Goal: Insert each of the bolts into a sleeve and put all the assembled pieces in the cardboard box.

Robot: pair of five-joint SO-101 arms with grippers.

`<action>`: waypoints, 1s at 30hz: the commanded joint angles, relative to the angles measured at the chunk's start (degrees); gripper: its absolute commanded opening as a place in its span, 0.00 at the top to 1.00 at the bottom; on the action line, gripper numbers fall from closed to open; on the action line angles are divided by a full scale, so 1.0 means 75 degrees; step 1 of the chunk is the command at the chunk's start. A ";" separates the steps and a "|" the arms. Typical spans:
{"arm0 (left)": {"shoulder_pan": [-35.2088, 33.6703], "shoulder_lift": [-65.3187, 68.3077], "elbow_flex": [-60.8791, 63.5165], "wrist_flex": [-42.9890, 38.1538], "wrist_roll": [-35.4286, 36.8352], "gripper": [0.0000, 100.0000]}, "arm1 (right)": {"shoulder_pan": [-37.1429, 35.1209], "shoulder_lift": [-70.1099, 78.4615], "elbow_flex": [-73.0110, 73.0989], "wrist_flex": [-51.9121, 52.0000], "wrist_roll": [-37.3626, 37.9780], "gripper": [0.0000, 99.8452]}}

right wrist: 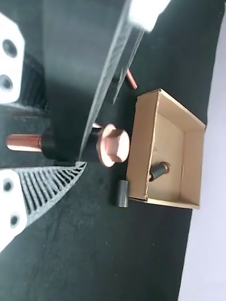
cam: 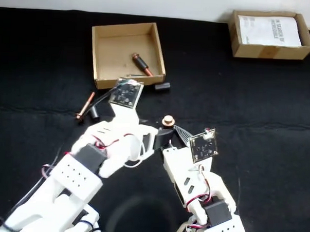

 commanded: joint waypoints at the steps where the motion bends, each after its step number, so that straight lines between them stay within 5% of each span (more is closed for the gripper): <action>1: -0.0076 -0.1073 -0.0545 0.1160 -0.0082 0.74 | 0.0299 -0.0064 -0.0088 -0.0123 0.0070 0.99; 6: -0.0076 -0.2948 -0.0768 0.2555 -0.0774 0.76 | 0.0709 -0.0029 -0.0557 -0.0076 -0.0070 0.99; 12: -0.0111 -0.5116 -0.0733 0.3317 -0.0891 0.99 | 0.0756 0.0990 -0.1729 0.0557 -0.0094 0.99; 17: -0.0170 -0.6324 -0.0639 0.3645 -0.0891 0.99 | 0.1213 0.2467 -0.3651 0.0697 -0.0410 0.99; 21: -0.1178 -0.6898 0.0193 0.3622 -0.0891 0.99 | 0.1237 0.4284 -0.5855 0.1506 -0.0410 0.99; 25: -0.2831 -0.6957 0.1330 0.2696 -0.0891 0.99 | 0.1213 0.6453 -0.8117 0.2116 -0.0410 0.99; 30: -0.4202 -0.6957 0.3182 0.0047 -0.0867 0.99 | 0.1084 0.9313 -1.0977 0.2397 -0.0363 0.99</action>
